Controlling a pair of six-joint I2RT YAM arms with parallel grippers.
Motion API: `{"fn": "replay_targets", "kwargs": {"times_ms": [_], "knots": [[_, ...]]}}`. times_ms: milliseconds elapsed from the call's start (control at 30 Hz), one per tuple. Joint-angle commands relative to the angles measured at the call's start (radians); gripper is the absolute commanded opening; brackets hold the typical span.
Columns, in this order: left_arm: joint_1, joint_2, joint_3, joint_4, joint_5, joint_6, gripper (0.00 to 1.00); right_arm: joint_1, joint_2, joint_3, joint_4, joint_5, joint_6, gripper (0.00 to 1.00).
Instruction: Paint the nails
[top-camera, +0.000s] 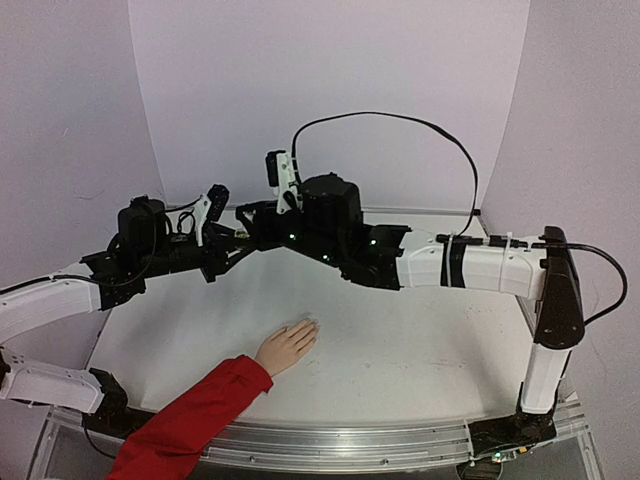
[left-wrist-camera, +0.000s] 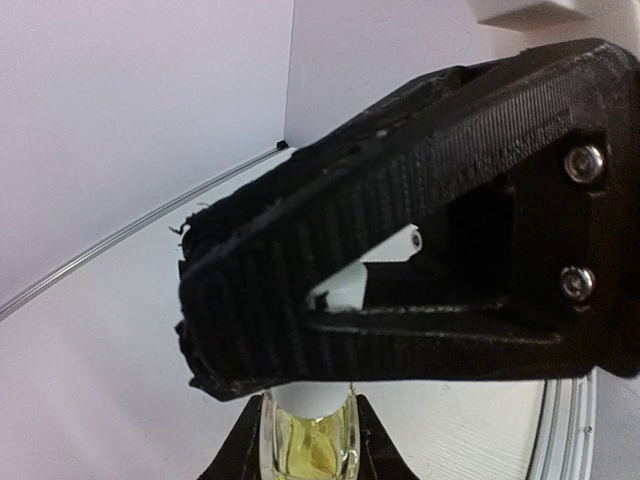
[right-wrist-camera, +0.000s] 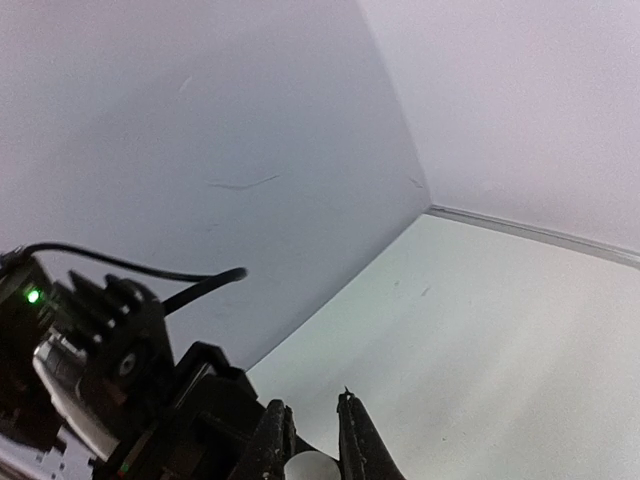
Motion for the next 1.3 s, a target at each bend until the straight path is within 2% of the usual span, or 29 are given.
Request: {"fn": "replay_targets", "kwargs": {"times_ms": [0, 133, 300, 533, 600, 700, 800, 900, 1000, 1267], "knots": [[-0.001, -0.023, 0.033, 0.130, -0.103, 0.021, 0.00, 0.157, 0.071, 0.070, -0.159, 0.226, 0.098, 0.00], [-0.001, -0.023, 0.035, 0.126, -0.103, 0.023, 0.00, 0.161, 0.076, 0.117, -0.175, 0.225, 0.081, 0.02], [-0.001, -0.017, 0.039, 0.118, -0.100, 0.024, 0.00, 0.142, 0.010, 0.103, -0.172, 0.168, -0.025, 0.34], [-0.001, 0.015, 0.057, 0.103, -0.055, 0.008, 0.00, 0.046, -0.187, -0.049, -0.147, -0.061, -0.132, 0.76], [0.000, 0.025, 0.062, 0.100, -0.027, 0.004, 0.00, -0.011, -0.240, -0.113, -0.129, -0.171, -0.140, 0.83], [0.000, 0.045, 0.077, 0.099, 0.071, -0.005, 0.00, -0.101, -0.317, -0.230, -0.062, -0.376, -0.115, 0.86], [-0.001, 0.075, 0.106, 0.100, 0.296, -0.020, 0.00, -0.174, -0.375, -0.334, 0.060, -0.602, -0.103, 0.89], [-0.001, 0.128, 0.150, 0.101, 0.506, -0.075, 0.00, -0.195, -0.389, -0.371, 0.132, -0.782, -0.111, 0.89], [-0.007, 0.161, 0.169, 0.104, 0.603, -0.092, 0.00, -0.196, -0.362, -0.354, 0.152, -0.857, -0.112, 0.83], [-0.028, 0.181, 0.171, 0.107, 0.671, -0.095, 0.00, -0.220, -0.256, -0.269, 0.179, -0.890, -0.048, 0.58]]}}
